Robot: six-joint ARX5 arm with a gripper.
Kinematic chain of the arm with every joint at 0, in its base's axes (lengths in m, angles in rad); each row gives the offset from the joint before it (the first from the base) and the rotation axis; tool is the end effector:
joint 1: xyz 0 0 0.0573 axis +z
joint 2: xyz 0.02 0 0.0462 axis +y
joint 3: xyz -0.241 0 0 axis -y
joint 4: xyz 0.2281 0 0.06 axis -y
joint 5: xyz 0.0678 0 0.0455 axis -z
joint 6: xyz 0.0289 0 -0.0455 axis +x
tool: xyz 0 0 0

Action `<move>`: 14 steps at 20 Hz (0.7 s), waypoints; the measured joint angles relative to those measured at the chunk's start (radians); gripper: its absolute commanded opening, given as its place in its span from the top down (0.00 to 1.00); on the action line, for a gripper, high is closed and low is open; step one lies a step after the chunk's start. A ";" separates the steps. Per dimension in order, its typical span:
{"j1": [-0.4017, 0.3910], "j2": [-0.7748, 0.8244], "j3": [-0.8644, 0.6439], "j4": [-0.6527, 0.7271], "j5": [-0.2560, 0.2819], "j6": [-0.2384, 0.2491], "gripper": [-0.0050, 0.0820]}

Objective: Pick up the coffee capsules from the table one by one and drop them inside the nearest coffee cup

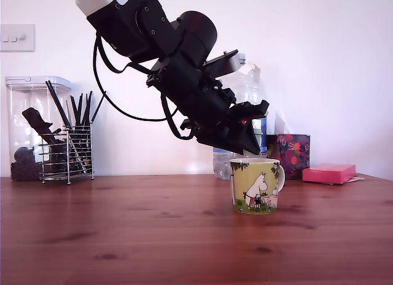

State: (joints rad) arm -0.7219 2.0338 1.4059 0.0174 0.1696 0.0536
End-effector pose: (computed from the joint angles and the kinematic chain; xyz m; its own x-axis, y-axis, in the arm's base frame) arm 0.3168 -0.2854 0.1785 0.4946 -0.6604 -0.5651 0.7771 0.6272 -0.0527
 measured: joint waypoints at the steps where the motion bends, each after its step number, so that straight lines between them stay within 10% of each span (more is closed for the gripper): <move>1: 0.000 0.000 0.000 -0.002 0.000 0.002 0.14; 9: 0.000 0.000 0.000 -0.010 0.000 0.016 0.24; 11: 0.000 0.000 0.000 -0.026 0.000 0.018 0.49; 13: 0.000 0.000 0.000 -0.043 0.002 0.021 0.95; 14: 0.000 0.000 0.000 -0.051 0.004 0.026 0.95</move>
State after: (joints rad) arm -0.7219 2.0335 1.4063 -0.0341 0.1734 0.0795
